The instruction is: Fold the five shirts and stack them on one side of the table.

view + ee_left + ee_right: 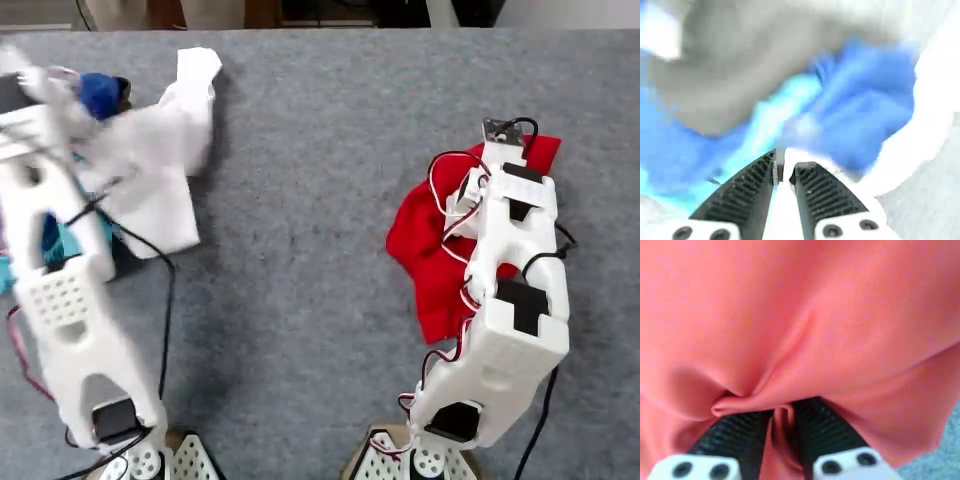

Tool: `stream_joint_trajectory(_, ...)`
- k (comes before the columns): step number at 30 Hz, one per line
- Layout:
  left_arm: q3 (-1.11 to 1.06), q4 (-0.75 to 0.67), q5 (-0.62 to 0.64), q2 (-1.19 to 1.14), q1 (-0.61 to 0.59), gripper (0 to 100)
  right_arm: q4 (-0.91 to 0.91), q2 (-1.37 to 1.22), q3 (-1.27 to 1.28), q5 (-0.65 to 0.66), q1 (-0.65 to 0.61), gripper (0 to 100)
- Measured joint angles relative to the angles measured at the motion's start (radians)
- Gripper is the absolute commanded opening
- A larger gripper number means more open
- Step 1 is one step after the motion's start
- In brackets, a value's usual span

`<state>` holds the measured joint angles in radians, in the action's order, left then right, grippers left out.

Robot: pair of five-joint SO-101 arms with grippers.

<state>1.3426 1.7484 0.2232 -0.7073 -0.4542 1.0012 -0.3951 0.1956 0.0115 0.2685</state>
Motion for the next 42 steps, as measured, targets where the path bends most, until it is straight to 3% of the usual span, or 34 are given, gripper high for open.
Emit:
stream_joint_trajectory(9, 0.23, 0.0, 0.002, 0.253, -0.21, 2, 0.0, 0.0, 0.0, 0.0, 0.0, 0.2)
stream_joint_trajectory(19, 0.276, 0.0, 0.002, 0.259, -0.377, 2, 0.0, 0.0, 0.0, 0.0, 0.0, 0.2)
stream_joint_trajectory(26, 0.25, 0.0, 0.002, 0.098, -0.396, 4, 0.0, 0.0, 0.0, 0.0, 0.0, 0.2)
stream_joint_trajectory(31, 0.193, 0.0, -0.012, 0.038, -0.396, 29, 0.0, 0.0, 0.0, 0.0, 0.0, 0.2)
stream_joint_trajectory(37, 0.035, 0.0, 0.002, 0.08, -0.396, 28, 0.0, 0.0, 0.0, 0.0, 0.0, 0.2)
stream_joint_trajectory(42, -0.057, 0.0, 0.005, 0.265, -0.388, 28, 0.0, 0.0, 0.0, 0.0, 0.0, 0.2)
